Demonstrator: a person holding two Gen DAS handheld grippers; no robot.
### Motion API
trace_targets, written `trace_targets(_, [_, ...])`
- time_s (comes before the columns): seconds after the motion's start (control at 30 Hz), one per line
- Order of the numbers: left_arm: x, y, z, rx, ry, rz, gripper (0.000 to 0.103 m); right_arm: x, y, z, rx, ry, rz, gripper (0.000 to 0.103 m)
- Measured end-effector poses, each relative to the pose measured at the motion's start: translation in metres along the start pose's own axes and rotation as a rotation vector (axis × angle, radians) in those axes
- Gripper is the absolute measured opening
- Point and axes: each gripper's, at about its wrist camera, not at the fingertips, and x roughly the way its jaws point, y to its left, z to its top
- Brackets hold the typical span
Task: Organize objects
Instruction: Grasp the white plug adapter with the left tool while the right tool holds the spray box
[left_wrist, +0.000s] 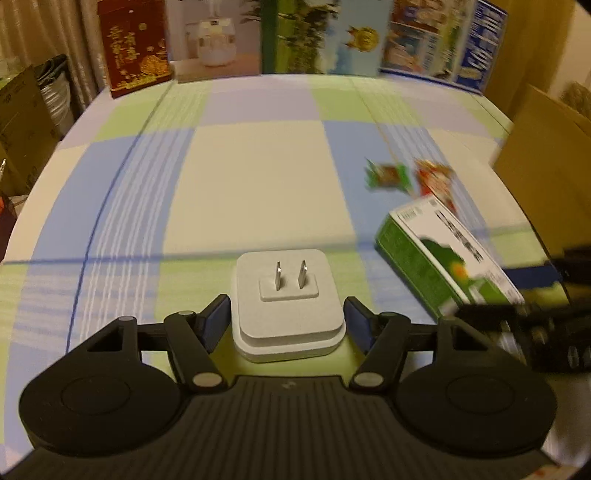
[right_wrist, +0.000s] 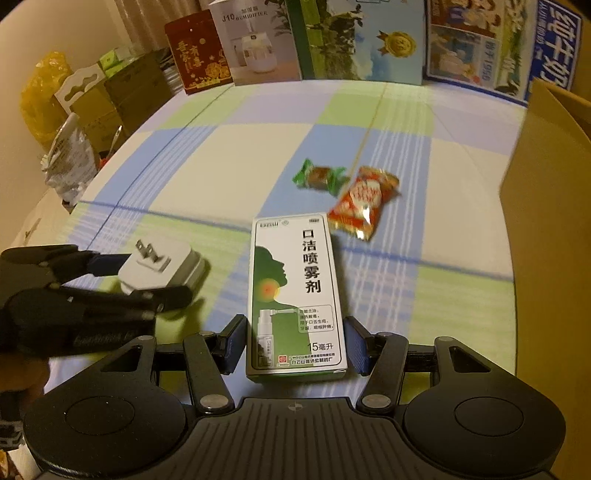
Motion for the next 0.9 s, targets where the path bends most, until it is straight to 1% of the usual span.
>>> trace_targets(0.17, [-0.026,-0.02,-0.031,0.07,0.009,-0.02,0.062,-0.022,0.016,-0.037,-0.012,0.016,-0.031,0.053])
trace_targets(0.27, [-0.043,-0.031,-0.051,0.086,0.014,-0.046,0.062,-0.036,0.024,-0.061,0.002,0.016,-0.034,0.053])
trace_targets(0.37, [-0.062,-0.04,-0.068,0.096,-0.006,-0.055,0.063,-0.051,0.027,-0.084,0.034,-0.003,-0.03,0.054])
trace_targets(0.43, [-0.071,-0.042,-0.08,0.093,-0.019,-0.055,0.063,-0.055,0.026,-0.094,0.053,-0.013,-0.035,0.067])
trace_targets(0.47, [-0.074,-0.042,-0.084,0.094,-0.02,-0.053,0.063,-0.057,0.025,-0.096,0.062,-0.018,-0.038,0.081])
trace_targets(0.5, [-0.076,-0.043,-0.089,0.094,-0.02,-0.049,0.063,-0.058,0.025,-0.098,0.069,-0.027,-0.041,0.086])
trace_targets(0.6, [-0.079,-0.042,-0.096,0.085,-0.036,-0.046,0.063,-0.061,0.025,-0.097,0.055,-0.053,-0.046,0.086])
trace_targets(0.67, [-0.079,-0.042,-0.098,0.079,-0.048,-0.04,0.064,-0.06,0.023,-0.095,0.056,-0.065,-0.065,0.086])
trace_targets(0.9, [-0.073,-0.041,-0.096,0.066,-0.054,-0.024,0.065,-0.051,0.022,-0.093,0.042,-0.06,-0.047,0.085])
